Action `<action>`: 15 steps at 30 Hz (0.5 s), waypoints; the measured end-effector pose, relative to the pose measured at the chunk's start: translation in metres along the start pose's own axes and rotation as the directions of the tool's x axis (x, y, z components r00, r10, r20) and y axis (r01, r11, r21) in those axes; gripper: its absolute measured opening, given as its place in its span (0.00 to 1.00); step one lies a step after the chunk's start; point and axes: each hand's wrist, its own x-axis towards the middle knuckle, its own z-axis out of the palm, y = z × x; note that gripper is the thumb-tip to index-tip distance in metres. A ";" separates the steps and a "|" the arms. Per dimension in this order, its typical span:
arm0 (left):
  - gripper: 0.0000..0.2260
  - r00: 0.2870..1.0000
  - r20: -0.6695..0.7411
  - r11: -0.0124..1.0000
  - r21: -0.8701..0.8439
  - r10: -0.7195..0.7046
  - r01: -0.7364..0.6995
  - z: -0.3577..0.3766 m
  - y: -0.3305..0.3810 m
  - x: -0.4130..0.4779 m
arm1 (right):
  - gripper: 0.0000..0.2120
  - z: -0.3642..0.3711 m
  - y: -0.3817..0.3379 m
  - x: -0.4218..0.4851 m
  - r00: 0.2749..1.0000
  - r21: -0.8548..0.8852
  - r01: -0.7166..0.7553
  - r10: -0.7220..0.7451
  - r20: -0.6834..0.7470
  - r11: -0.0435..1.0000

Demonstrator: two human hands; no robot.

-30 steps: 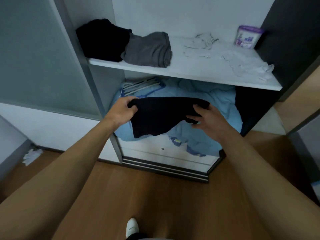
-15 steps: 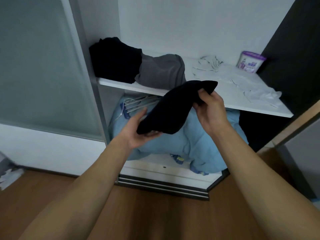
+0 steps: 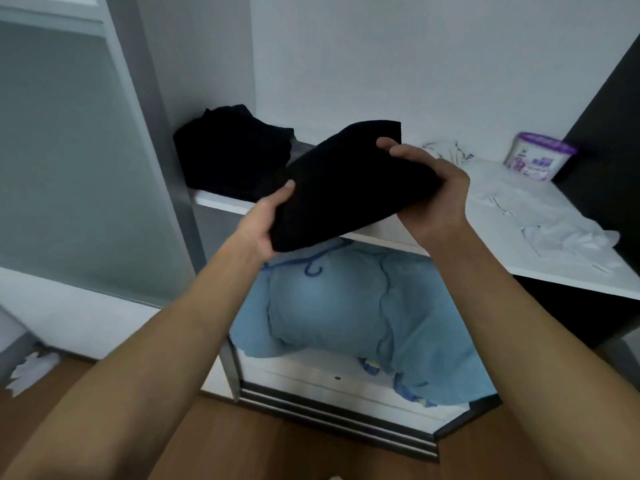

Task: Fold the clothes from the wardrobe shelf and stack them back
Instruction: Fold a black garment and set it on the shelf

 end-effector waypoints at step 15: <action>0.13 0.862 -0.056 0.329 0.935 0.504 -0.132 0.054 0.093 0.184 | 0.09 -0.105 0.032 0.160 0.893 -0.637 -0.371 0.073 -0.443 0.675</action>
